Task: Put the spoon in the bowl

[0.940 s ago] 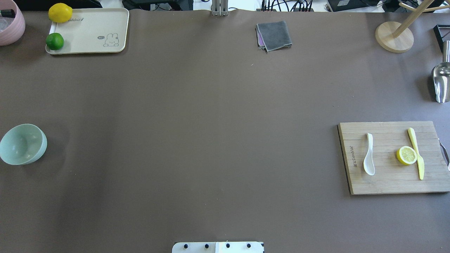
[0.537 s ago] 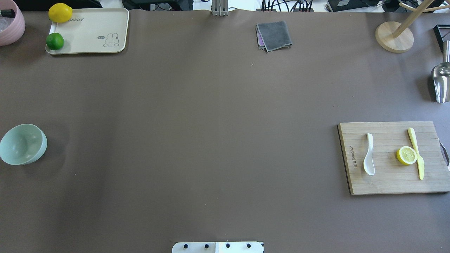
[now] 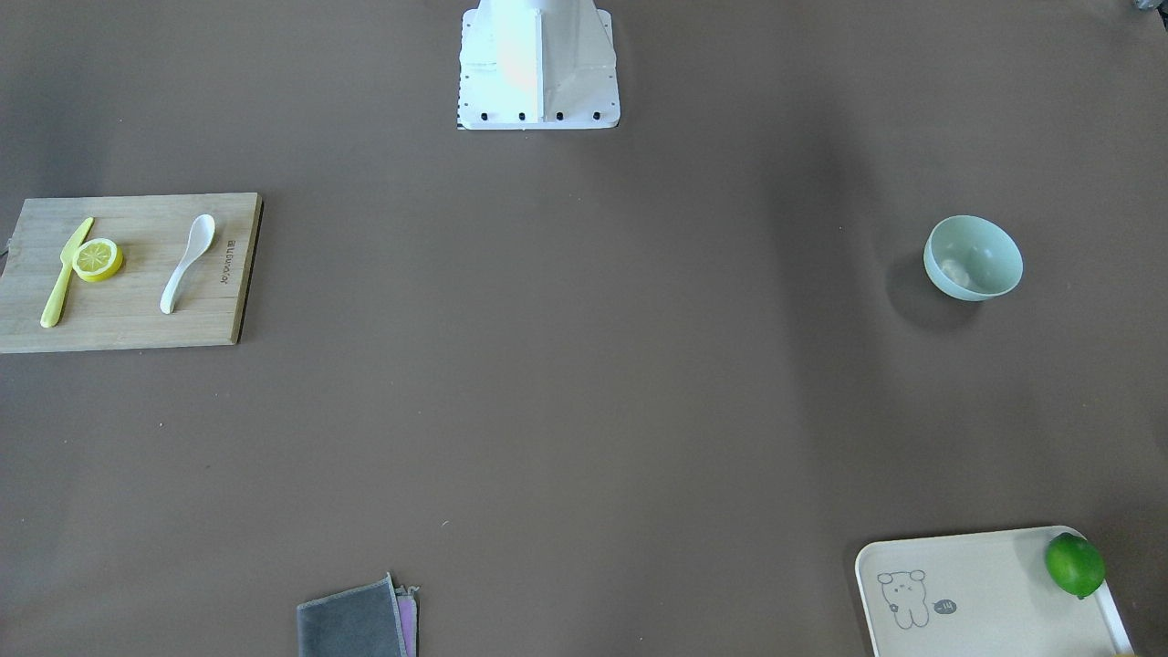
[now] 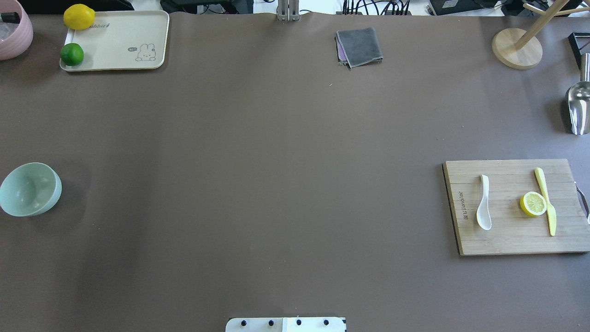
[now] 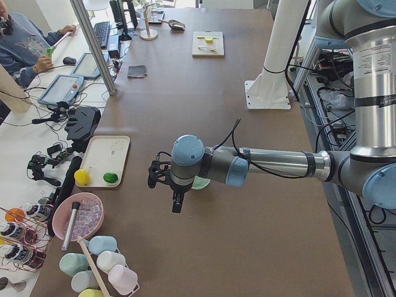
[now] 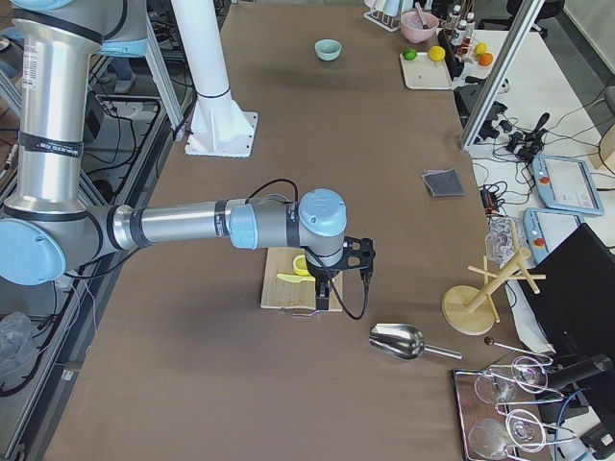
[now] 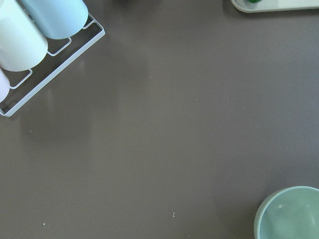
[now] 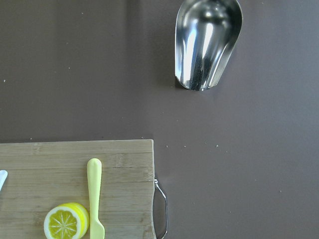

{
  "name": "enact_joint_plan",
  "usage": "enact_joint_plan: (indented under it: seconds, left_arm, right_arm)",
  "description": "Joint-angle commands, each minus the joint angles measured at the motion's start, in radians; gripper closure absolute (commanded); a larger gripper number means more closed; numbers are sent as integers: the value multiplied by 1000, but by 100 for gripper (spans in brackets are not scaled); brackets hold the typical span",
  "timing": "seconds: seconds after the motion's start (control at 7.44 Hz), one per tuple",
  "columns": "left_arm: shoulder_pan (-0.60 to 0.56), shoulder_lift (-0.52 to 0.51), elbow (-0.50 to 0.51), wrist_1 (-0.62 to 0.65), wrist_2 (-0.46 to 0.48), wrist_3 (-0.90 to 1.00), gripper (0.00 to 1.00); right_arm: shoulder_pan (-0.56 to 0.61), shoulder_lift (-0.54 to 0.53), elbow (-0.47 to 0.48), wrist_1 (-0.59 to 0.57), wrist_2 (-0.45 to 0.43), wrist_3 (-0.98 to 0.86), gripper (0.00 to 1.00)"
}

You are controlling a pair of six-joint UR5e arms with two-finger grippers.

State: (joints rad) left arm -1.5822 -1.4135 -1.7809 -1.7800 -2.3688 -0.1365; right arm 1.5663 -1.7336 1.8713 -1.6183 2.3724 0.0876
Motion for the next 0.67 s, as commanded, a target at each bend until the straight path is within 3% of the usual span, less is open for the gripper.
enact_joint_plan:
  seconds: [0.0, 0.27, 0.54]
  left_arm:
    - [1, -2, -6, 2, 0, -2, 2]
    - [2, -2, -8, 2, -1, 0, 2]
    - [4, -4, -17, 2, -1, 1, 3]
  right_arm:
    - [0, -1, 2, 0, 19, -2, 0]
    - [0, -1, 2, 0, 89, -3, 0]
    - [0, -1, 3, 0, 96, -6, 0]
